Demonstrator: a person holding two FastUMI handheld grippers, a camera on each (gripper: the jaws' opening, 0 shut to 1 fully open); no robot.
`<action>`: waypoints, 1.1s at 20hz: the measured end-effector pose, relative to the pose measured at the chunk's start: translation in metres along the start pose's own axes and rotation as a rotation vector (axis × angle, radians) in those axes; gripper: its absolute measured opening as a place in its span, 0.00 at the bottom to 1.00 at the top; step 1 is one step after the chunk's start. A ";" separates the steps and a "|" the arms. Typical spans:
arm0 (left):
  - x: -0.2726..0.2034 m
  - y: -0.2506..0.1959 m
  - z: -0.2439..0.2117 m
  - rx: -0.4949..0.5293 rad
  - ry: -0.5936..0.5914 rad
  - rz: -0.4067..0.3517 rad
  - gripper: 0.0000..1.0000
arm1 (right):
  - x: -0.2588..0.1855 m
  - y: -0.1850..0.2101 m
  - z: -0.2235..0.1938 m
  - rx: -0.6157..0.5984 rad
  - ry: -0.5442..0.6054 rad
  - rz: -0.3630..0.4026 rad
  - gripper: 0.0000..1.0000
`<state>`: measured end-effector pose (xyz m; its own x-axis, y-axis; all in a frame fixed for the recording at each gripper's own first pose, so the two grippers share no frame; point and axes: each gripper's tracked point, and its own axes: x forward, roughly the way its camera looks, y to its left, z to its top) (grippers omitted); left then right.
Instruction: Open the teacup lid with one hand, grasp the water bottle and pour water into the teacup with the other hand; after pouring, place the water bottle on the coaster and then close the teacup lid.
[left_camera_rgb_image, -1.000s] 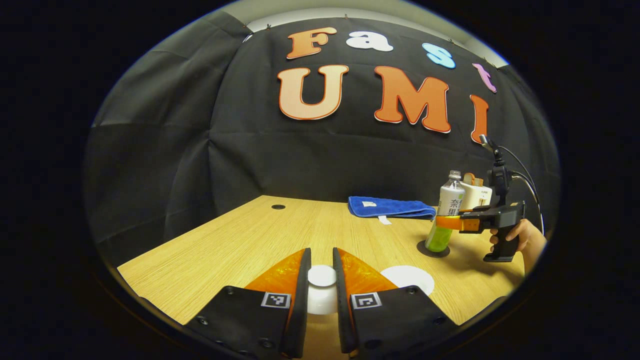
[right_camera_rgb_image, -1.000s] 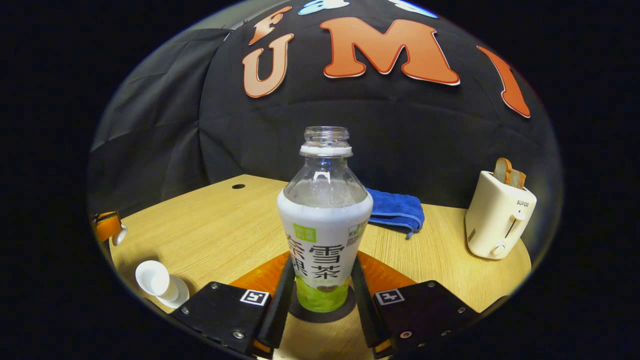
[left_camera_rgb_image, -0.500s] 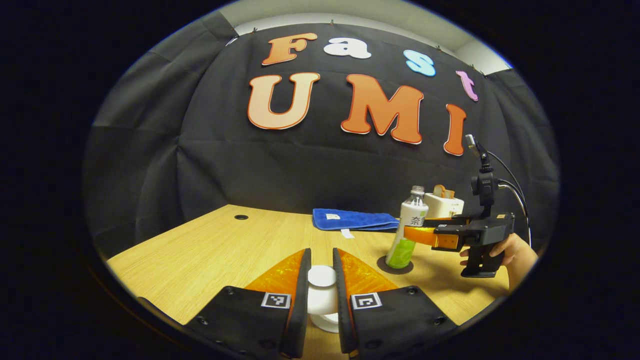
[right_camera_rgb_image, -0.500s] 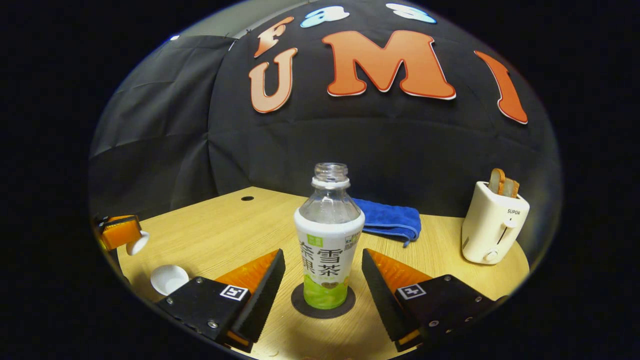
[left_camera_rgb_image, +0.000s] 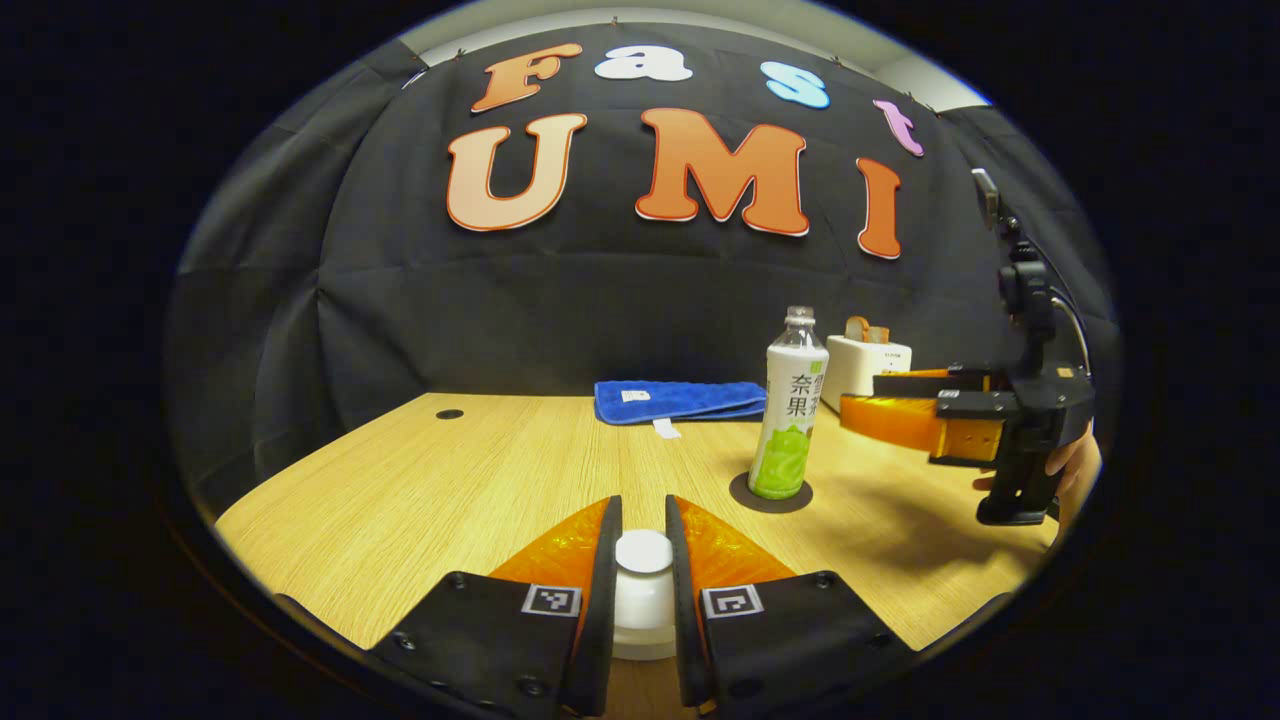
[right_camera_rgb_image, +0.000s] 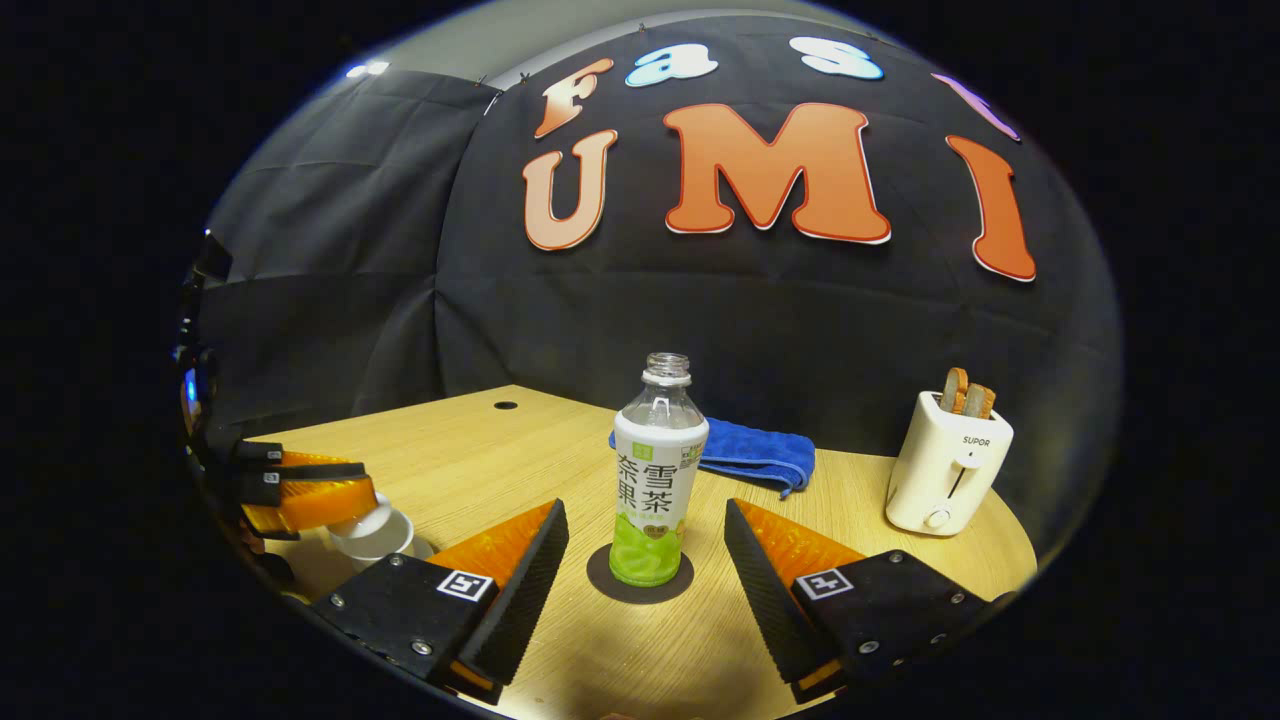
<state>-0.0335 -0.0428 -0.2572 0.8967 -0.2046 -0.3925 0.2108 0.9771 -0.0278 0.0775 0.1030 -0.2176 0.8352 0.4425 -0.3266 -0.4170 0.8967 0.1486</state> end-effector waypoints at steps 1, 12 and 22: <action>0.001 -0.001 -0.004 0.001 0.011 0.000 0.30 | -0.005 -0.001 0.001 0.006 -0.004 -0.002 0.94; 0.008 -0.002 -0.018 0.011 0.041 0.029 0.34 | -0.040 -0.014 0.006 0.047 -0.058 -0.020 0.94; -0.007 0.019 0.030 0.051 -0.060 0.123 0.72 | -0.080 -0.034 0.034 -0.005 -0.146 -0.143 0.95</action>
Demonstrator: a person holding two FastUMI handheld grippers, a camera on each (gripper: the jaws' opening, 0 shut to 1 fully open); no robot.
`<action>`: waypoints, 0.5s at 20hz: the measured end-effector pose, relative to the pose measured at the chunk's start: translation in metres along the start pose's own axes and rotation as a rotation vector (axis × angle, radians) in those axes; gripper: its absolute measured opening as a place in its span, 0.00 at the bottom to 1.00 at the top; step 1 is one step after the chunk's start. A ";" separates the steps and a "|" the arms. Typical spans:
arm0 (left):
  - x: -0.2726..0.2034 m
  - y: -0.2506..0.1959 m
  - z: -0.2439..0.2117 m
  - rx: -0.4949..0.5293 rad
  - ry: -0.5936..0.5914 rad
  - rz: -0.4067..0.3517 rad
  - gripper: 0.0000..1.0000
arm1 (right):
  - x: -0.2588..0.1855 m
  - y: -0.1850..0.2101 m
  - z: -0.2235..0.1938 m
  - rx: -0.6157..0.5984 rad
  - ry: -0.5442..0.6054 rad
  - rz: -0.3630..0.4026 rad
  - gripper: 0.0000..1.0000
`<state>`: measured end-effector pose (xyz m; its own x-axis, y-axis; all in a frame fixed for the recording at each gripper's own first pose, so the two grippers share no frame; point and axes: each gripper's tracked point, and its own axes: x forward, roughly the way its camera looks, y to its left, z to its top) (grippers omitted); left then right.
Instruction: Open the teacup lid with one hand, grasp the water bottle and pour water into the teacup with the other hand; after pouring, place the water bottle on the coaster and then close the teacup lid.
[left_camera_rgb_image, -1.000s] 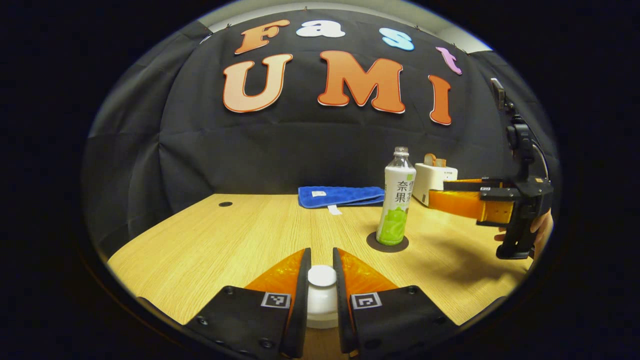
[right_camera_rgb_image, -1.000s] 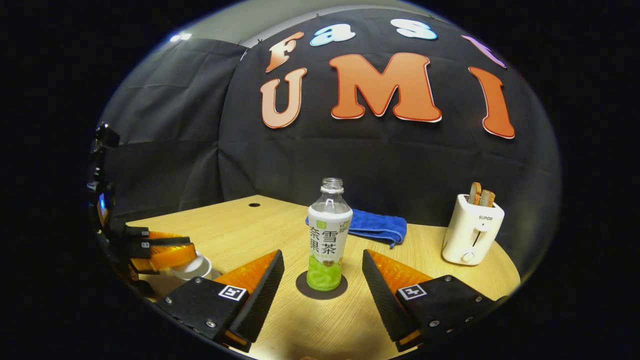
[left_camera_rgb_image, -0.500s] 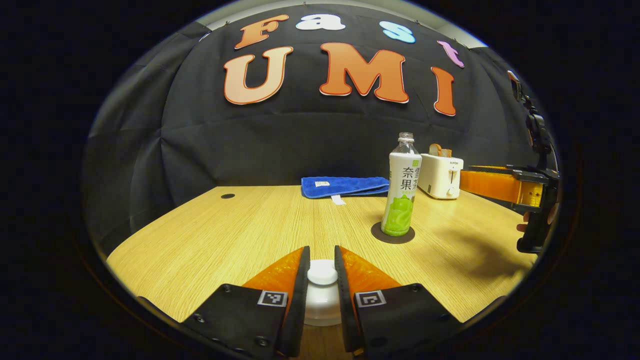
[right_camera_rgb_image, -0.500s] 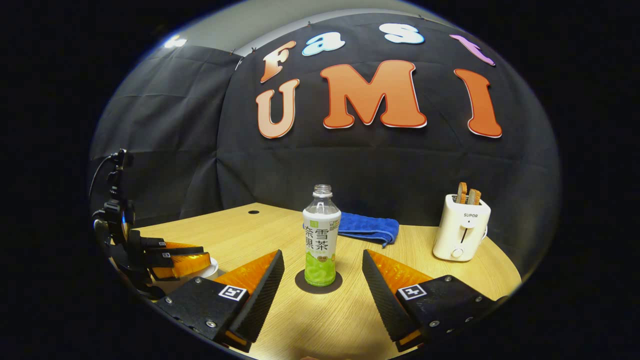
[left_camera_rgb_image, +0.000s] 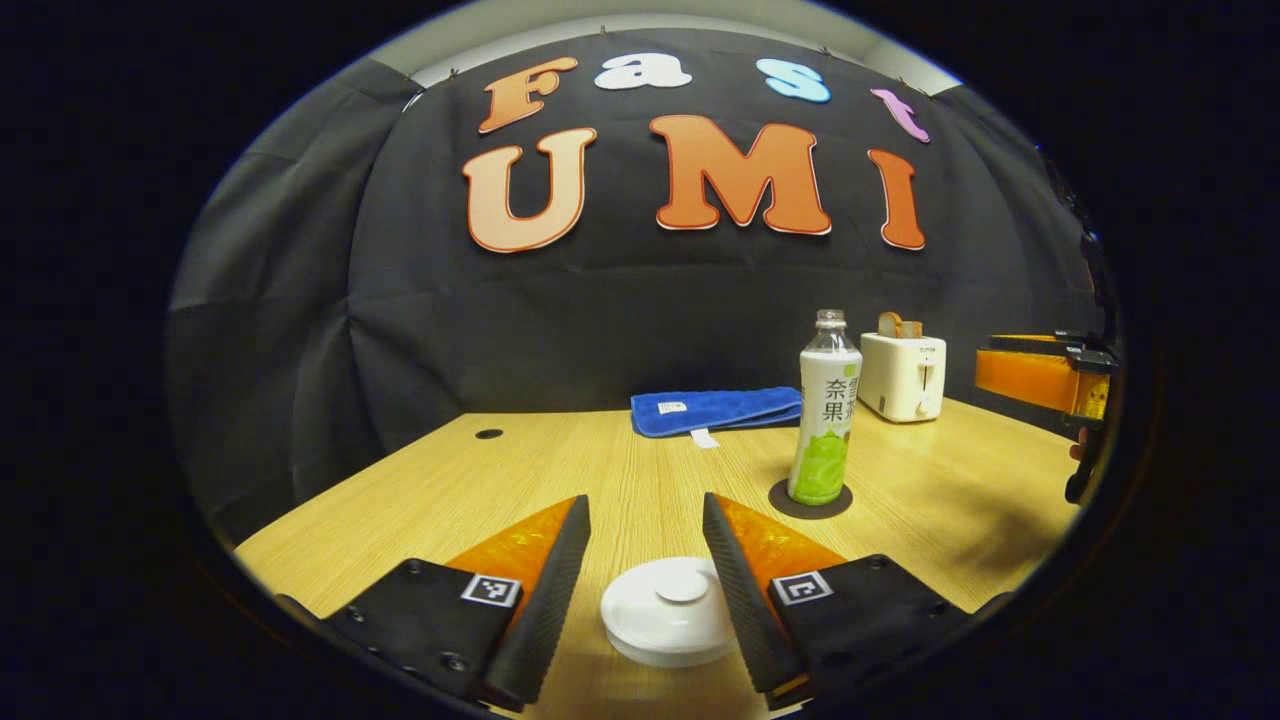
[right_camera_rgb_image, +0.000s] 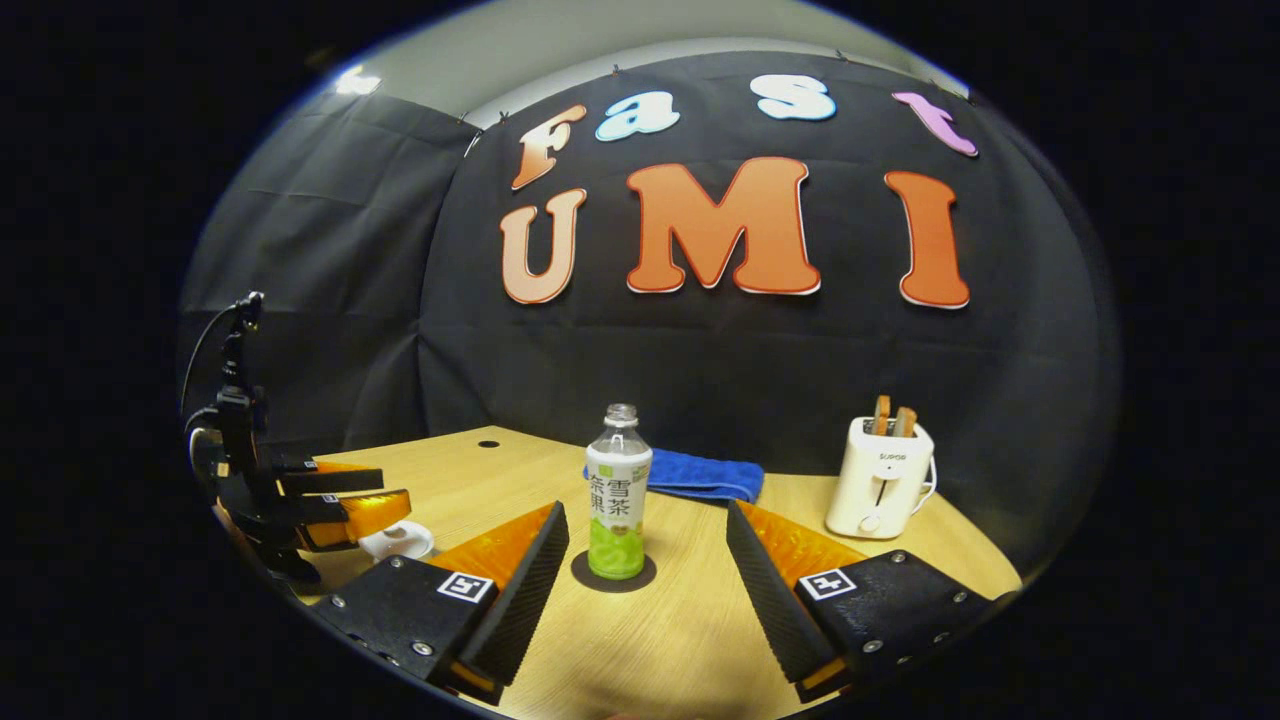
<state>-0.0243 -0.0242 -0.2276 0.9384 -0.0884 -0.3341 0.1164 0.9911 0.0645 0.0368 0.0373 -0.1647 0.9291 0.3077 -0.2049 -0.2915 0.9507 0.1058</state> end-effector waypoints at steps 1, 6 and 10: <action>-0.001 0.001 0.009 -0.010 -0.014 0.005 0.80 | -0.004 -0.002 0.004 -0.011 -0.009 -0.015 0.96; -0.022 0.007 0.074 -0.040 -0.113 0.043 0.93 | -0.026 -0.015 0.031 -0.069 -0.040 -0.086 0.97; -0.040 -0.005 0.118 -0.047 -0.188 0.069 0.98 | -0.039 -0.022 0.053 -0.058 -0.073 -0.090 0.98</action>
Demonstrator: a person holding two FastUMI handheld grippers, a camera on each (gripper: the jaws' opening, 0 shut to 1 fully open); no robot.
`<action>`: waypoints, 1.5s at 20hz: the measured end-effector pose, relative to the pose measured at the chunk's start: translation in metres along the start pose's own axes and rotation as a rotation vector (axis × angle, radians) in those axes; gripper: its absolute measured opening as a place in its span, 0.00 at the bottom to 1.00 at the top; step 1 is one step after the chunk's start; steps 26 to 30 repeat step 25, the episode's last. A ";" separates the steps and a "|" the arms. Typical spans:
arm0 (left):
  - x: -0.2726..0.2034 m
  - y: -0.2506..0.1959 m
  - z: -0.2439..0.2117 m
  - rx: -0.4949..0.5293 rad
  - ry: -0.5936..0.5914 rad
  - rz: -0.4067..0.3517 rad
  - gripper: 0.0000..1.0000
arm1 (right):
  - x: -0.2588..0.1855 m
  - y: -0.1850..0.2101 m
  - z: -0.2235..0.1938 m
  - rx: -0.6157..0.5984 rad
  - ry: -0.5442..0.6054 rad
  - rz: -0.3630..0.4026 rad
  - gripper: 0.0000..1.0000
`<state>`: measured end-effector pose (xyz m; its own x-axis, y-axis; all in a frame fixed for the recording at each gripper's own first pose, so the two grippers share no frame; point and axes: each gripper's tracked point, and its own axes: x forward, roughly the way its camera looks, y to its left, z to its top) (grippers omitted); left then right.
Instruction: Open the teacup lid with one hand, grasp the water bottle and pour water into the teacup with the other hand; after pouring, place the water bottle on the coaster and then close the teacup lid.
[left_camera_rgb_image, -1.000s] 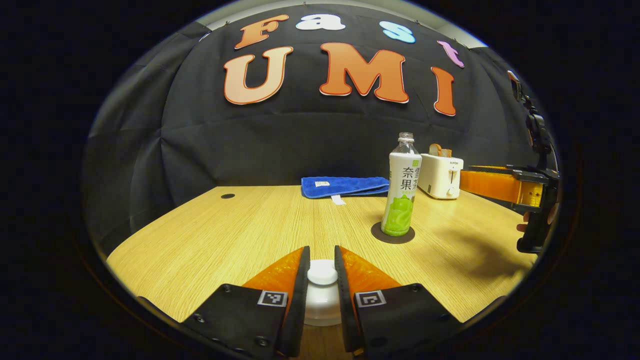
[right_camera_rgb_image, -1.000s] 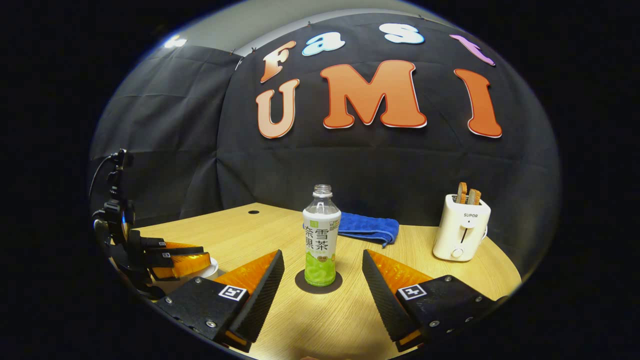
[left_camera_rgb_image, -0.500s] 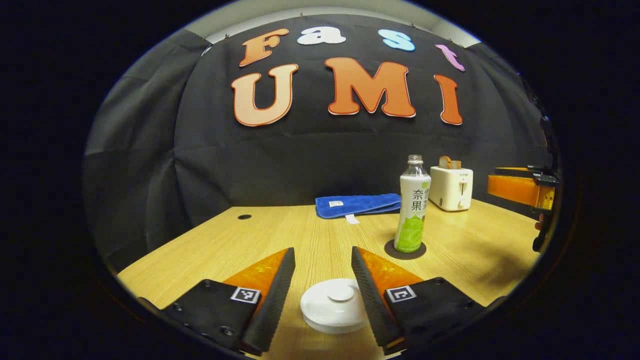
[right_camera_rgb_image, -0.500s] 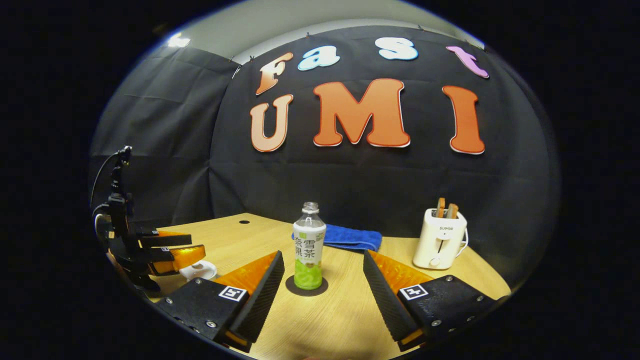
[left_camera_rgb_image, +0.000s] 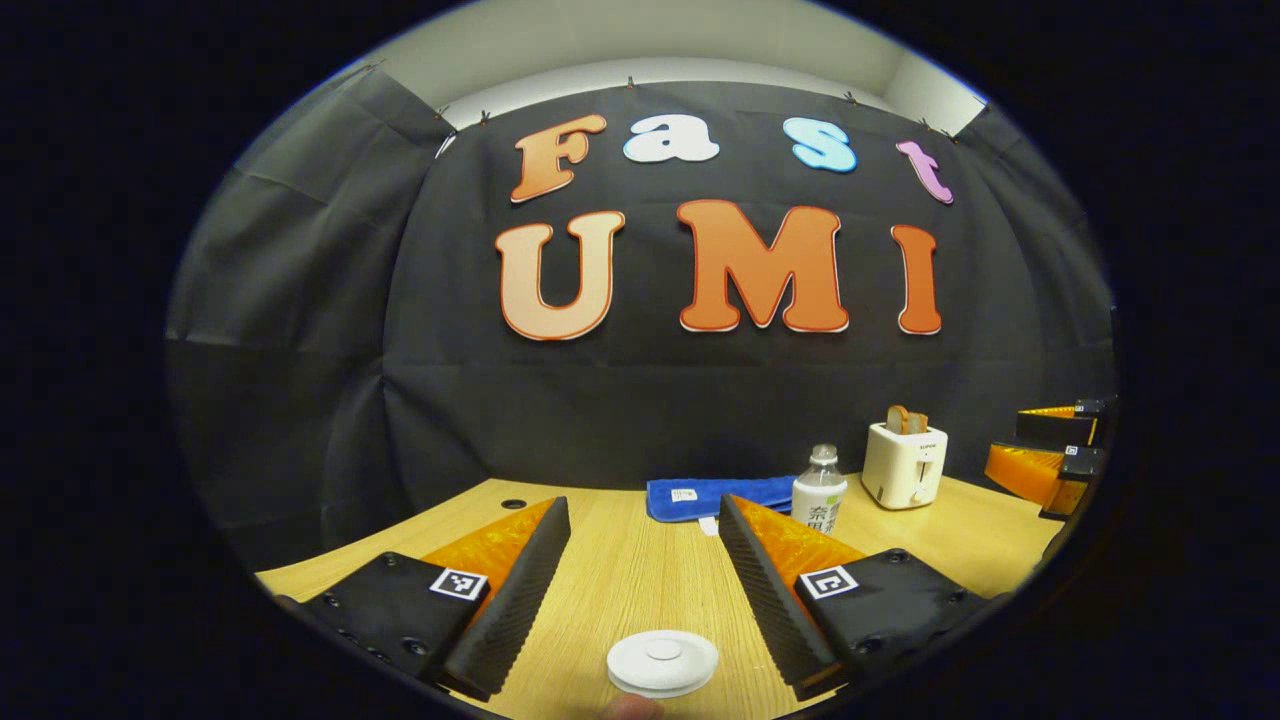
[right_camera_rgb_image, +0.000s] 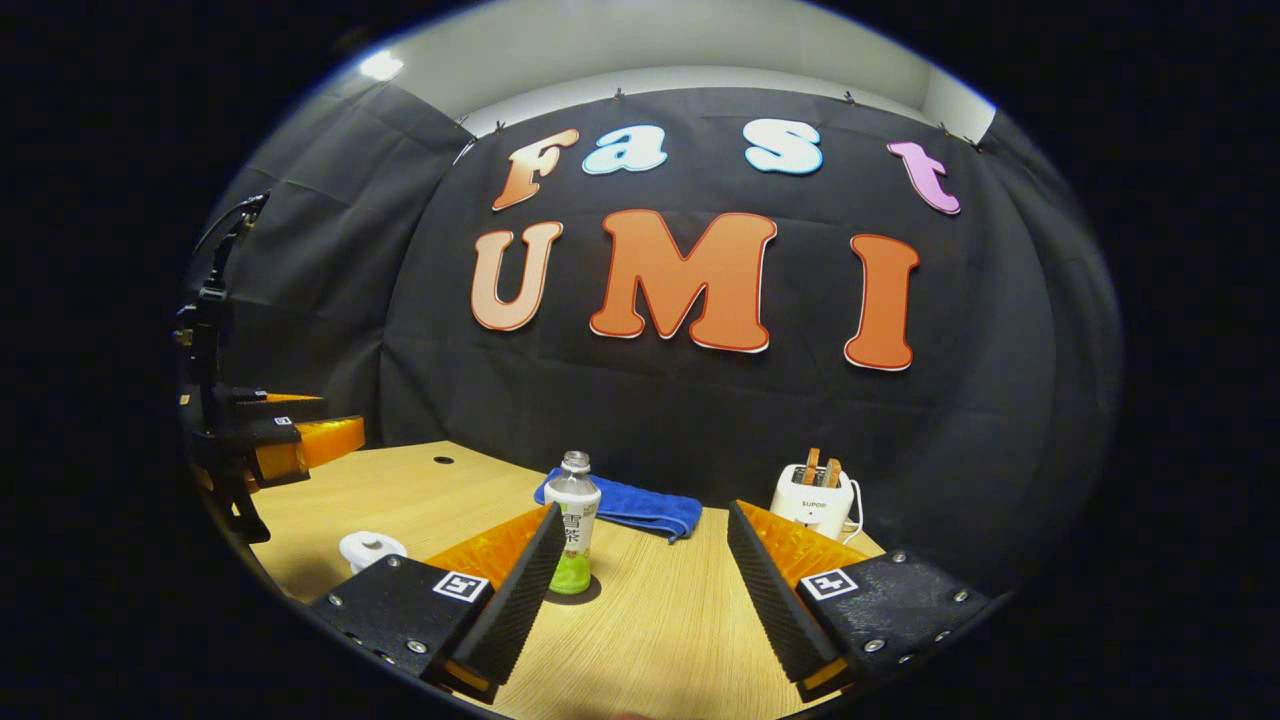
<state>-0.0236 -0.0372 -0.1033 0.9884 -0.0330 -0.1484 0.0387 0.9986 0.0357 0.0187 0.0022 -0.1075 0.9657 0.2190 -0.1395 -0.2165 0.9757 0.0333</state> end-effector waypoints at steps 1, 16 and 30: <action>-0.003 -0.005 0.007 -0.004 -0.011 0.007 0.98 | -0.001 -0.002 0.003 0.010 -0.002 0.008 0.98; -0.004 -0.050 0.048 -0.016 -0.082 -0.012 0.95 | -0.003 -0.011 0.066 0.002 -0.100 0.025 0.97; 0.009 -0.027 0.049 -0.014 -0.050 -0.048 0.95 | -0.030 -0.036 0.067 -0.012 -0.068 -0.196 0.97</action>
